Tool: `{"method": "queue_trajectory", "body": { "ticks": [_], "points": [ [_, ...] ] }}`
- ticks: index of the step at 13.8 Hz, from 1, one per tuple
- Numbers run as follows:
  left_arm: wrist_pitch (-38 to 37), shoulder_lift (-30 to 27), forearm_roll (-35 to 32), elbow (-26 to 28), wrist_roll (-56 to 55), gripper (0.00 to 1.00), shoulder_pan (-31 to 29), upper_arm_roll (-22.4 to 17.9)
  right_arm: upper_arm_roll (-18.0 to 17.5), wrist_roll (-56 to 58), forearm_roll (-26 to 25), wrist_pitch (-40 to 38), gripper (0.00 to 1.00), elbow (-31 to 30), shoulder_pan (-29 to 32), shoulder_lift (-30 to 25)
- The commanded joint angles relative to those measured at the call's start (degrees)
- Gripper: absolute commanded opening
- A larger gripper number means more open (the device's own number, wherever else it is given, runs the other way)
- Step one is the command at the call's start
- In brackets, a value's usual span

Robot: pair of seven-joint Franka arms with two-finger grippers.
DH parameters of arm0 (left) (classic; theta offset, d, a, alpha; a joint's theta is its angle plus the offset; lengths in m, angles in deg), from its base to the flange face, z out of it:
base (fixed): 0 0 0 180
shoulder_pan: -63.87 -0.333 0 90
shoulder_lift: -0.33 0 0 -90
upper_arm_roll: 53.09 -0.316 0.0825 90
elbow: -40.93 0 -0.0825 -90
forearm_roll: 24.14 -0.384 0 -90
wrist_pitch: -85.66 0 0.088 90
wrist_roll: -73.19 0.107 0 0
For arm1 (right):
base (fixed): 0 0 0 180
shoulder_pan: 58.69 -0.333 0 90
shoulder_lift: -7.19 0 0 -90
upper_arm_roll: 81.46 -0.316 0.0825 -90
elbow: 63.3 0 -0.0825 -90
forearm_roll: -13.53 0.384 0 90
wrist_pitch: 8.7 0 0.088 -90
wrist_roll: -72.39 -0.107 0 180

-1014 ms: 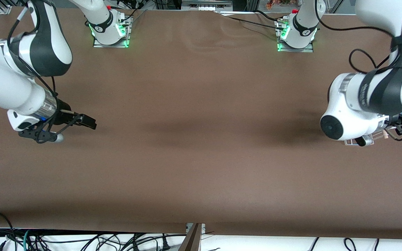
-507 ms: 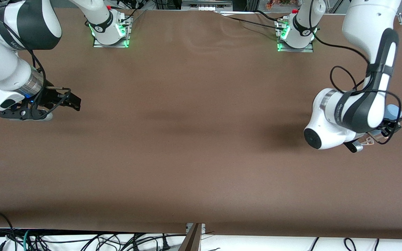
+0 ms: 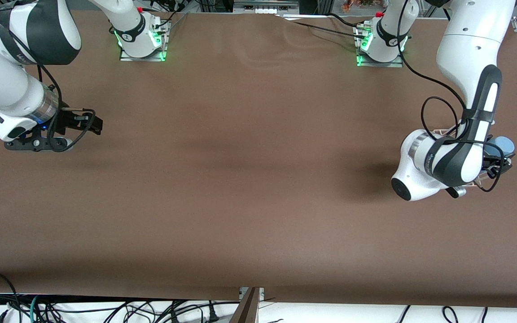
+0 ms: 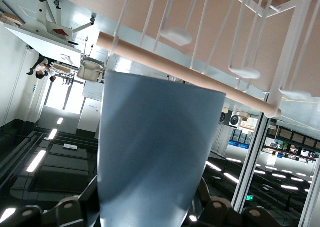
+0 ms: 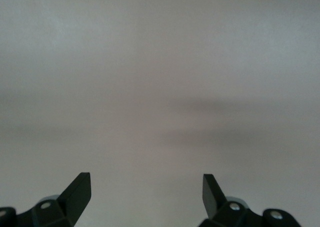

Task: Transfer cup to left arm and place on rack
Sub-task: 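Lower the cup onto a rack hook with the left gripper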

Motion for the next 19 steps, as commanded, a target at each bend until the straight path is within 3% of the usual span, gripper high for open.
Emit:
{"method": "queue_trajectory", "body": {
  "ticks": [1,9,10,11,12,16,19],
  "points": [
    [0.0,2.1,-2.0,-0.7,-0.6,0.06,0.6,0.2,-0.3,1.4,-0.5,-3.3,0.99,1.8,0.1,-1.4],
    [2.7,3.7,-1.9,-1.3,-1.6,0.1,-0.8,-0.3,1.5,0.5,1.5,-7.8,0.99,7.2,0.3,-1.4],
    [2.8,4.1,-1.8,-1.4,-1.7,0.25,-0.8,-0.3,1.7,0.9,1.5,-7.6,0.99,7.1,0.3,-1.7],
    [2.7,4.3,-1.9,-1.4,-1.7,0.7,-0.9,-0.3,2.9,1.3,2.0,-6.9,0.99,6.9,0.3,-2.0],
    [2.7,4.3,-1.6,-1.4,-1.6,1.0,-0.9,-0.3,3.7,1.4,2.9,-6.8,0.99,6.2,0.3,-2.3],
    [2.6,4.0,-0.4,-2.0,-1.5,1.0,-0.9,-0.2,6.7,7.6,3.8,-7.5,0.99,4.2,0.3,-4.7],
    [1.9,3.1,6.8,-6.9,-0.4,1.0,-1.2,-0.2,7.5,9.3,3.9,-7.6,0.99,4.4,0.3,-5.1]
  ]
}}
